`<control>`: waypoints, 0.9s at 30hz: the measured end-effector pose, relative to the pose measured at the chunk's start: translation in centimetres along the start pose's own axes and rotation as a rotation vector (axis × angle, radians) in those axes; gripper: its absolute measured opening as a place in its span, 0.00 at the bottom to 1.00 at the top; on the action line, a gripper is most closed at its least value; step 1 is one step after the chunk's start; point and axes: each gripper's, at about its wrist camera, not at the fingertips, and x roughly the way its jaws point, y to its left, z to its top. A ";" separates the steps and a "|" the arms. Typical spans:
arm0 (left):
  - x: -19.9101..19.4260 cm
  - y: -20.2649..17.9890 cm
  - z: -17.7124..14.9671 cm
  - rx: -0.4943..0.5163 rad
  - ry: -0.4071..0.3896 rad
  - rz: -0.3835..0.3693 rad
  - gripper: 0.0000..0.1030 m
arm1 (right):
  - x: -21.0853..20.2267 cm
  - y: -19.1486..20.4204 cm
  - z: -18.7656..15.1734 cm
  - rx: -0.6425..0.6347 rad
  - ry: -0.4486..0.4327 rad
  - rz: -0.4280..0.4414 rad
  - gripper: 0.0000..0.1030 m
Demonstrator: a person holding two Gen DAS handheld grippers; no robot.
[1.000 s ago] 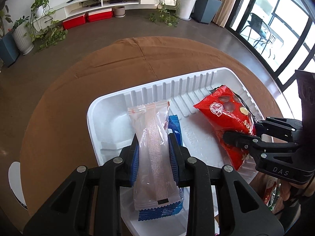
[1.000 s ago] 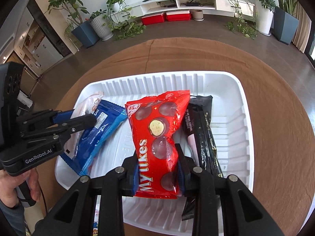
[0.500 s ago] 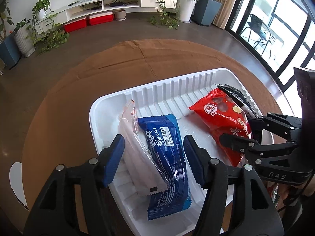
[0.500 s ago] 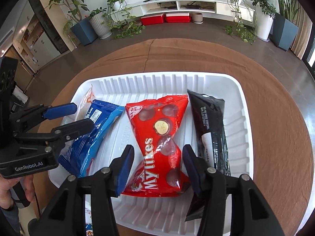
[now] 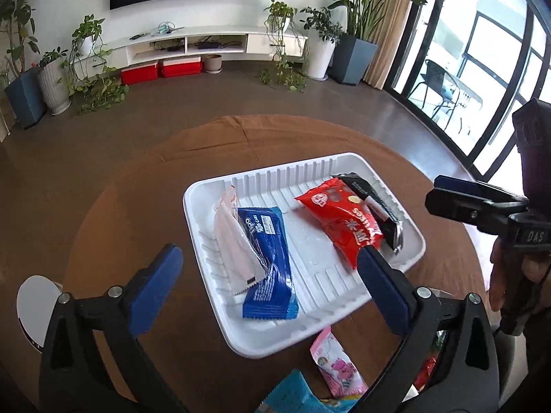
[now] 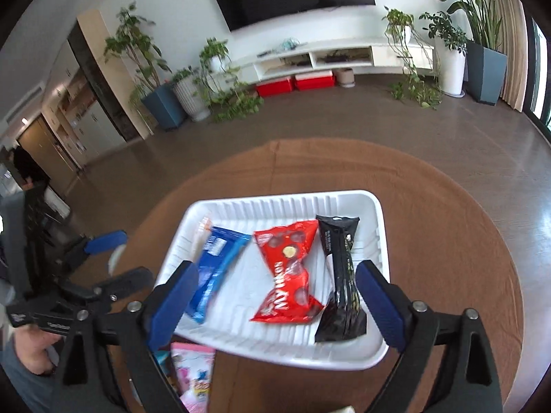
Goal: Organize snacks
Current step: 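Withdraw both tools from the tray back over the remaining snacks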
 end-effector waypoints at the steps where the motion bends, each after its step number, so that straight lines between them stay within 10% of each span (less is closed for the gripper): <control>1: -1.0 -0.2 -0.6 0.007 -0.021 0.004 1.00 | -1.1 0.0 -0.4 0.008 -0.016 0.019 0.94; 14: -11.4 -2.9 -14.2 -0.139 -0.180 0.015 1.00 | -11.6 1.2 -14.5 0.036 -0.114 0.110 0.98; 27: -11.0 -10.6 -24.8 -0.116 -0.019 -0.020 1.00 | -13.5 1.0 -25.0 0.142 -0.065 0.112 0.98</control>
